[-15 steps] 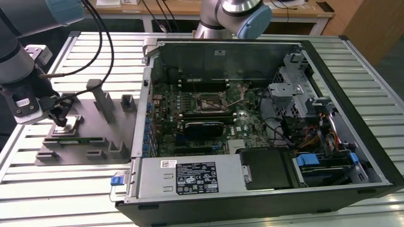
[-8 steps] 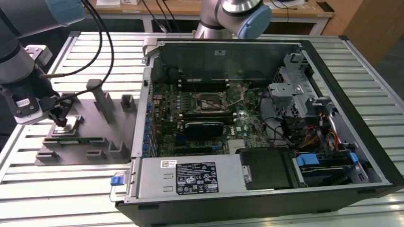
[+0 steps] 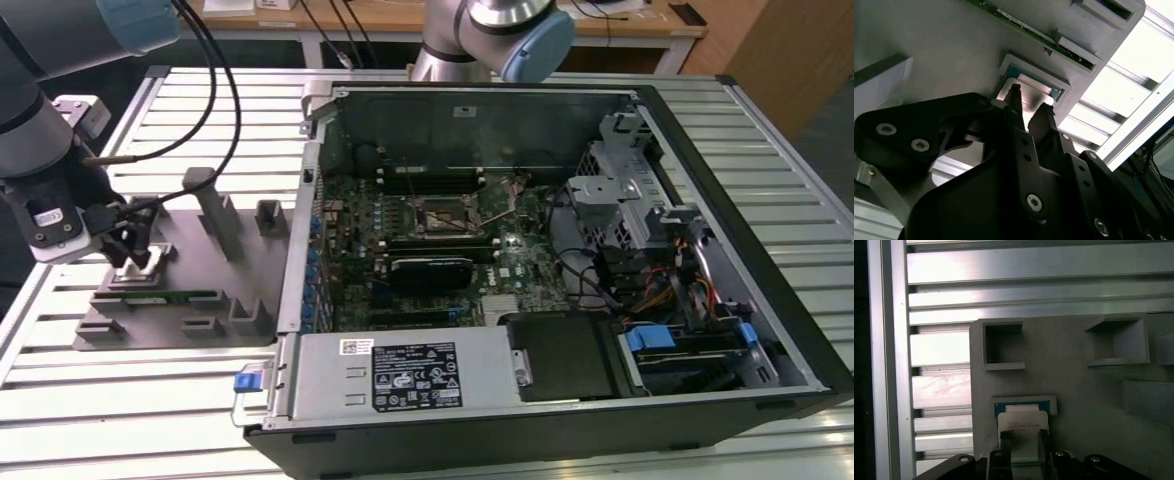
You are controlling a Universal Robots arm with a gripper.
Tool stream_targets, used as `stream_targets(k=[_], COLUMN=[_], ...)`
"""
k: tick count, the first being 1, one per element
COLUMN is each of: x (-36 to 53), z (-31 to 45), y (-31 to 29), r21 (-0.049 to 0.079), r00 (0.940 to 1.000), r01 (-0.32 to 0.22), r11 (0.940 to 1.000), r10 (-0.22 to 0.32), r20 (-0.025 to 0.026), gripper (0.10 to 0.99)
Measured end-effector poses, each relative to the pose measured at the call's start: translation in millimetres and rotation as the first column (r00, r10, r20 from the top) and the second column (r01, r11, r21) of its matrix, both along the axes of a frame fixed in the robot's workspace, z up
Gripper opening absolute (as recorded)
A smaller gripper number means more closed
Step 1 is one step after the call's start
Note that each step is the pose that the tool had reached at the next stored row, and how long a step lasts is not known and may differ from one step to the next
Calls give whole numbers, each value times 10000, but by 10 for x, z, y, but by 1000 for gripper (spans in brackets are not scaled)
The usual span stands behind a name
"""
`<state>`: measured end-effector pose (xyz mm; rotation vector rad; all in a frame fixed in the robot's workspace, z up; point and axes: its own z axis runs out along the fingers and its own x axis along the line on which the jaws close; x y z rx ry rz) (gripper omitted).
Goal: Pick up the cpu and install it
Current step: 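Pick up the cpu and move it towards the insertion slot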
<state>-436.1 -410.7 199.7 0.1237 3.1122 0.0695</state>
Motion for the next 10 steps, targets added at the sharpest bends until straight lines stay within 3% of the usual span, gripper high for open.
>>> stream_targets(k=[2, 3, 4, 5, 7, 10], x=[0, 0, 0, 0, 0, 0], z=[0, 0, 0, -1, -1, -1], y=[0, 0, 0, 0, 0, 0], r21=[0, 0, 0, 0, 0, 0], r00=[10000, 10000, 10000, 10000, 10000, 10000], r01=[0, 0, 0, 0, 0, 0], r11=[10000, 10000, 10000, 10000, 10000, 10000], r10=[0, 0, 0, 0, 0, 0], r20=[0, 0, 0, 0, 0, 0], gripper=[412, 412, 471, 471, 584, 643])
